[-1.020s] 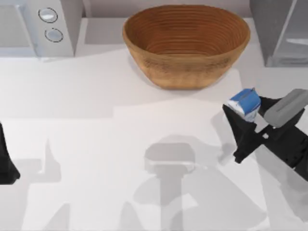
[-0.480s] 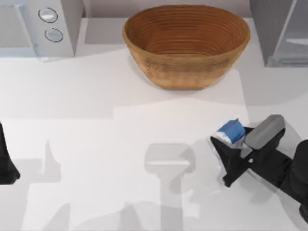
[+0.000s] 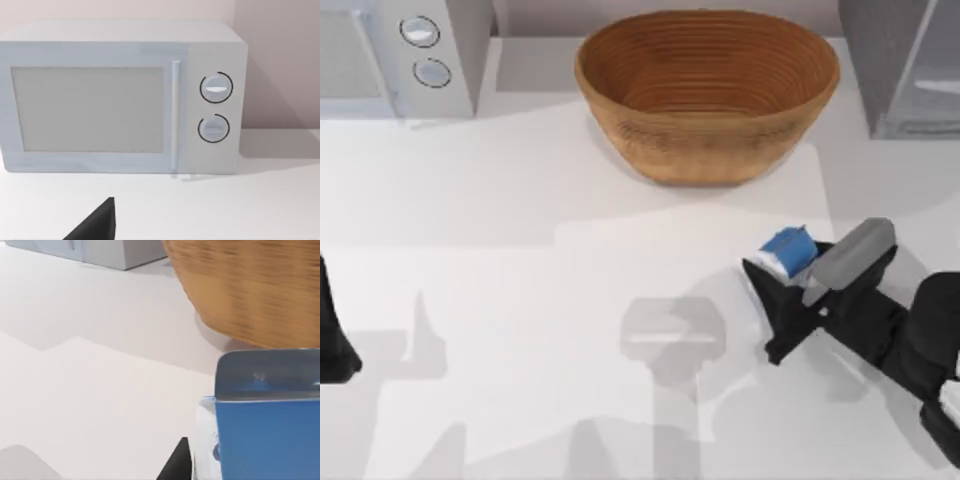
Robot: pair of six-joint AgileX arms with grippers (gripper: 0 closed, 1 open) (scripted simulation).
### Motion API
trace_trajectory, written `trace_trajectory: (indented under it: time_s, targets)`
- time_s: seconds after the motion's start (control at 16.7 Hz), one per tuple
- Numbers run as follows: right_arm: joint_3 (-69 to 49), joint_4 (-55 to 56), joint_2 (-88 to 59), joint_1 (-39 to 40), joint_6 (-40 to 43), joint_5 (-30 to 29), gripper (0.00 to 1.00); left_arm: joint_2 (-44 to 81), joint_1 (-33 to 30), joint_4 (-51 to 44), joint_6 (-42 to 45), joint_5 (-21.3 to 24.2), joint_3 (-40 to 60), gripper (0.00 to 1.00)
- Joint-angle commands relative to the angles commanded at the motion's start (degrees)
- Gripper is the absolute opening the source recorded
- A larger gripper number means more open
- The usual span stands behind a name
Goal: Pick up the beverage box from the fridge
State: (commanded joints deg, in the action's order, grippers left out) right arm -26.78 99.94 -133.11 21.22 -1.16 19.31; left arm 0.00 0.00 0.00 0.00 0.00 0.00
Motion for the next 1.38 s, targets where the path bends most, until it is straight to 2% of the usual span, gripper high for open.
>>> trace_trajectory:
  time_s: [0.3, 0.6, 1.38]
  targets:
    - [-7.76, -1.51, 0.1, 3.51, 0.17, -1.85, 0.0, 0.0, 0.0, 0.0, 0.0, 0.0, 0.0, 1.0]
    - [-8.47, -1.65, 0.16, 3.86, 0.23, -2.07, 0.0, 0.0, 0.0, 0.0, 0.0, 0.0, 0.0, 1.0]
    - [-8.47, -1.65, 0.16, 3.86, 0.23, -2.07, 0.98, 0.0, 0.0, 0.0, 0.0, 0.0, 0.0, 1.0]
